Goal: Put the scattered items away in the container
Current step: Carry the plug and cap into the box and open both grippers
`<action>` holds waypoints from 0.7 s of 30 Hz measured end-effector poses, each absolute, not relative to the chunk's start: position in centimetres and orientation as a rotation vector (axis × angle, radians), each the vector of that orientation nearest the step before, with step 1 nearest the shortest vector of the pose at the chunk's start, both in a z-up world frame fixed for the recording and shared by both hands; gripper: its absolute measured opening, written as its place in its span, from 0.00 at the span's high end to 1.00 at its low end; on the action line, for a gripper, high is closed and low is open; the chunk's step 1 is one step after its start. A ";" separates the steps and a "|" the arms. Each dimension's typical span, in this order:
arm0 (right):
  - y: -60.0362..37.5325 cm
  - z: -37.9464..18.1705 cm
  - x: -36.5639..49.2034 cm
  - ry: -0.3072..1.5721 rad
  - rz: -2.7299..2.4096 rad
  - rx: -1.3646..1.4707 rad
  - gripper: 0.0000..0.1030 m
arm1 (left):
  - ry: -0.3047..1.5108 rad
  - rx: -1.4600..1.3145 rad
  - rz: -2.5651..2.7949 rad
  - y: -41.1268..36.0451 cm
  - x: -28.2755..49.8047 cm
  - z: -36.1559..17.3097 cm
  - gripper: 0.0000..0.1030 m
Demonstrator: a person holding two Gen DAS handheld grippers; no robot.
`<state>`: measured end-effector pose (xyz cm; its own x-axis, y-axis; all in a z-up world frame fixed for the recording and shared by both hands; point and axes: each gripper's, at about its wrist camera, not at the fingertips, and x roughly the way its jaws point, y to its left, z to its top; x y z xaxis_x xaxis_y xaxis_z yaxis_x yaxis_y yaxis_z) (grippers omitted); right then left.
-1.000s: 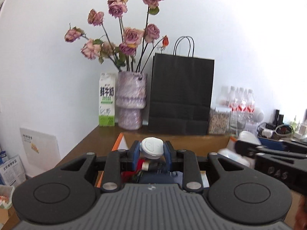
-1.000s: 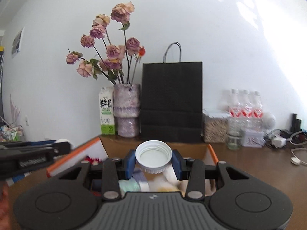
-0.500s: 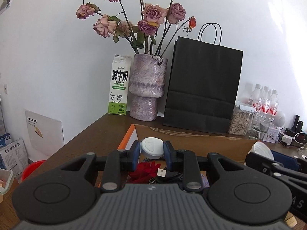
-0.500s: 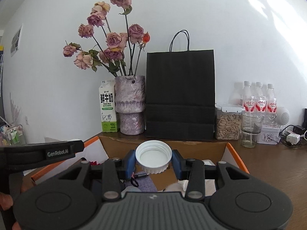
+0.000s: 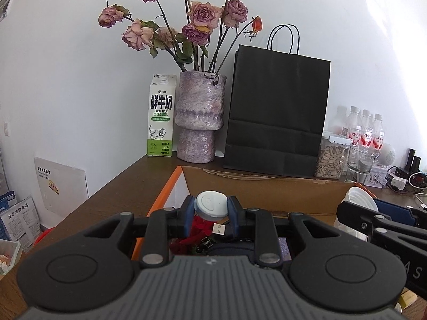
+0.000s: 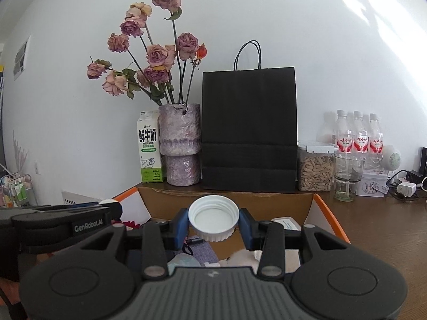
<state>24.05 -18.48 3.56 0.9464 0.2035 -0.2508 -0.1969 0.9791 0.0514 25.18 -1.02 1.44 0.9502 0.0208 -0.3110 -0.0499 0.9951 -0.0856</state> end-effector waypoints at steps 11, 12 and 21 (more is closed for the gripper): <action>-18.7 3.9 23.4 0.229 0.198 0.032 0.38 | 0.238 -0.074 0.092 -1.5 23.9 1.8 0.40; -18.8 3.9 23.4 0.226 0.189 0.036 0.14 | 0.211 -0.075 0.116 -1.5 23.5 1.9 0.14; -19.2 4.4 22.3 0.165 0.154 0.056 0.00 | 0.150 -0.090 0.152 -1.2 22.6 2.3 0.00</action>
